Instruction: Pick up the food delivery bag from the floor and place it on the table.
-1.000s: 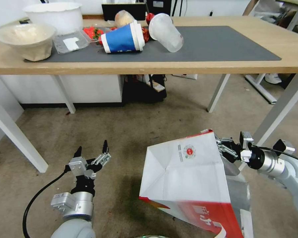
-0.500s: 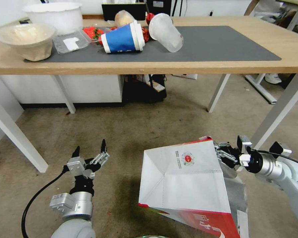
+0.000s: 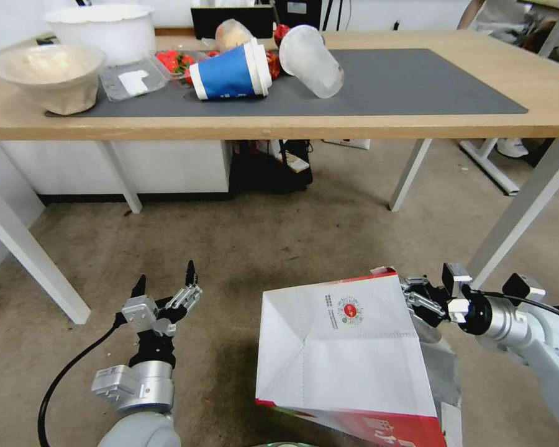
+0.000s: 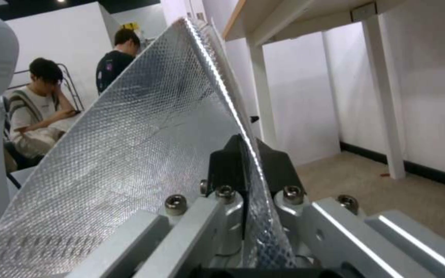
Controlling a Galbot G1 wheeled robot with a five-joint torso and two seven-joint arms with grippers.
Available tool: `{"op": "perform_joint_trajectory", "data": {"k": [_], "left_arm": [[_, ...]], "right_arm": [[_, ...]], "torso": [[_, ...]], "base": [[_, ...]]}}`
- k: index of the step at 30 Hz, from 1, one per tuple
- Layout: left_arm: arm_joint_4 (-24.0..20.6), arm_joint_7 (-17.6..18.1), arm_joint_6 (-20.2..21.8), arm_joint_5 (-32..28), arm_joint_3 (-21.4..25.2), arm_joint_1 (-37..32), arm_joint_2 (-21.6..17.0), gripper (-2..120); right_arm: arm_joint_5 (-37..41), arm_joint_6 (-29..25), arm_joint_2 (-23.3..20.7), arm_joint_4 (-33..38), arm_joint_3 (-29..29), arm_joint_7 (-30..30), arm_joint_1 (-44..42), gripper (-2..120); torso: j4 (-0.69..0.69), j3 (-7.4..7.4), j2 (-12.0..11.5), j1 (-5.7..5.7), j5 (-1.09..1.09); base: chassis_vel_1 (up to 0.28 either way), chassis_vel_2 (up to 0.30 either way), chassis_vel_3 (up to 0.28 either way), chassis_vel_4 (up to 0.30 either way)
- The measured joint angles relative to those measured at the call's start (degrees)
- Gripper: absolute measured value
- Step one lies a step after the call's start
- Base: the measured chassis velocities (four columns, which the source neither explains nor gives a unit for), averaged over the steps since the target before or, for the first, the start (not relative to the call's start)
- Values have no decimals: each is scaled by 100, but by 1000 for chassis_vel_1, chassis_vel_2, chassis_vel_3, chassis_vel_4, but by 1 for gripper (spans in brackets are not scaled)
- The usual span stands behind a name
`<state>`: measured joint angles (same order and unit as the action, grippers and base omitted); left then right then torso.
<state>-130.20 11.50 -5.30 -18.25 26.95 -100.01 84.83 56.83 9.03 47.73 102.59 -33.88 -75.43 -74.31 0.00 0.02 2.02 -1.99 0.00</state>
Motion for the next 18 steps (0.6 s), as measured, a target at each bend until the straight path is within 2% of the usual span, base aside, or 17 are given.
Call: {"op": "perform_joint_trajectory", "data": {"k": [7, 18], "left_arm": [[-95, -104, 126, -10, -37, -41, -13, 100], [-192, -102, 139, 24, -12, -94, -26, 100]], "right_arm": [[-30, -9, -2, 131, -21, -6, -108, 0], [-40, -2, -2, 306, -49, -20, -201, 0]], "torso": [[0, 107, 122, -6, 0], [0, 384, 413, -24, 0]], "base": [[0, 0, 0, 0], [0, 0, 0, 0]]}}
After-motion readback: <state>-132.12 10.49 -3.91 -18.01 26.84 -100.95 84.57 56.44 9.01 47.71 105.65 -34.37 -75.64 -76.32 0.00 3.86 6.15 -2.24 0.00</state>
